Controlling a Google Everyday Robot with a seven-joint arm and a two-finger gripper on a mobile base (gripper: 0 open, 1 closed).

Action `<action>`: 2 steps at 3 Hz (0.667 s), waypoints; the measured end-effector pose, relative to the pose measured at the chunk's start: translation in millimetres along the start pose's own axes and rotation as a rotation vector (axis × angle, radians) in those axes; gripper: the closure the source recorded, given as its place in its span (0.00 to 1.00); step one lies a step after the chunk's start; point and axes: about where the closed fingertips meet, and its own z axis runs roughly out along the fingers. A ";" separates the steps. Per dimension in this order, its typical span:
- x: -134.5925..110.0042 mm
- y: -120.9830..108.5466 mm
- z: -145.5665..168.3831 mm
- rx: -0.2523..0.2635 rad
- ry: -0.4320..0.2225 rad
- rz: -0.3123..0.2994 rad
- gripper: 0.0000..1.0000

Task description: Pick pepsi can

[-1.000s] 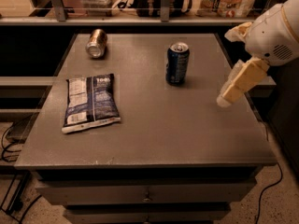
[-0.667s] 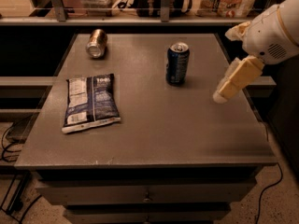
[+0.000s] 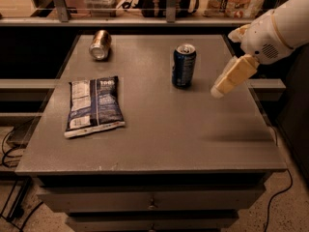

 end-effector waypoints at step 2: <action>-6.5 -24.3 40.5 -0.007 -0.049 0.026 0.00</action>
Offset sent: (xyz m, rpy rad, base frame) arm 0.0648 0.0220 -0.0332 0.0859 -0.0033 -0.0100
